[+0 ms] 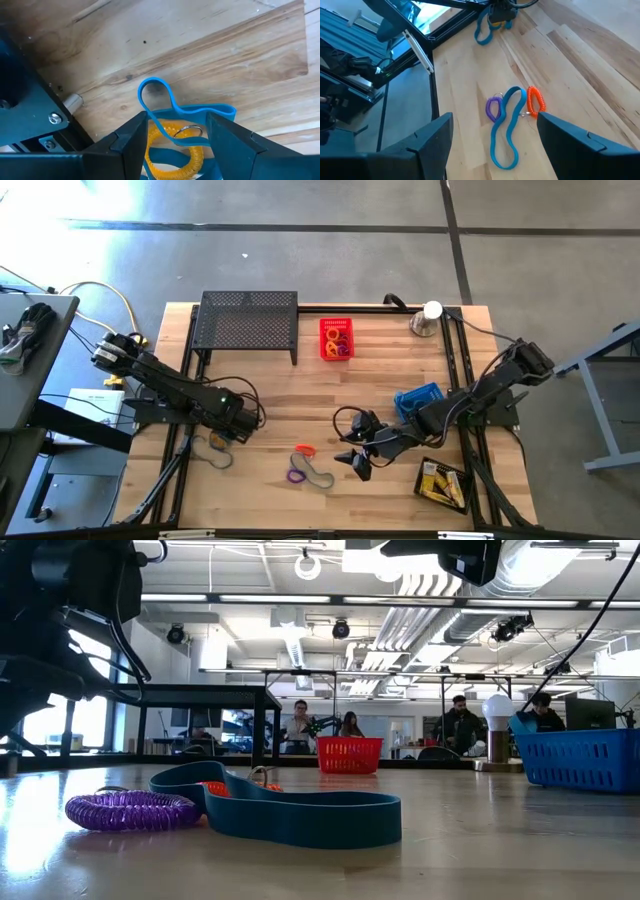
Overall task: Pick & Place Office Desk Supplies
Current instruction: Put the blue rubber band into the blue bin
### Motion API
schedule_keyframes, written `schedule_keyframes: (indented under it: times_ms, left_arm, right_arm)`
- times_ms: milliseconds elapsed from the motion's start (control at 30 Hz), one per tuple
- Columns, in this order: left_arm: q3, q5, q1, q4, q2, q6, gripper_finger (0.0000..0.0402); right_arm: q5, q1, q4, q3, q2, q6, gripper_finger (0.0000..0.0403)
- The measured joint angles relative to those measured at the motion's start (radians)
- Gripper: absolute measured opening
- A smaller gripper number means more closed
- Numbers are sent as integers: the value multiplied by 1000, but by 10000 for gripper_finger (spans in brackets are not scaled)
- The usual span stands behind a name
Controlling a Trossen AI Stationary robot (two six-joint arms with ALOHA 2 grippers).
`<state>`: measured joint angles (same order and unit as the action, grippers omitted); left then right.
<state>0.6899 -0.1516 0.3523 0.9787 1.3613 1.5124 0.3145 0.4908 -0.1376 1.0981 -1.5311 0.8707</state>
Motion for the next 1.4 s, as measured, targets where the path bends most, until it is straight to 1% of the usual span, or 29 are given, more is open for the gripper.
schedule_keyframes:
  times_ms: [167,300,400,700,900,1067,1167,1300,1400]
  left_arm:
    - [0,6,0,12,0,0,188]
    - [0,-9,10,75,-1,5,188]
    - [0,-11,34,100,-2,38,188]
    - [0,7,64,25,-2,52,188]
    - [0,16,64,25,-2,51,188]
    - [0,81,65,23,-2,39,188]
    - [0,79,64,23,-2,43,188]
    - [0,35,64,23,-2,49,188]
    - [0,32,64,26,-2,51,188]
  right_arm:
    - [0,0,0,0,0,0,275]
    - [0,0,0,0,0,0,275]
    - [0,0,-1,0,0,0,275]
    - [5,-3,-1,0,1,-3,275]
    - [5,-3,-1,0,1,-4,275]
    - [5,-3,-1,0,1,-4,275]
    - [5,-3,-1,0,1,-3,275]
    - [4,-3,-1,0,1,-2,275]
    - [4,-3,-1,0,1,-1,275]
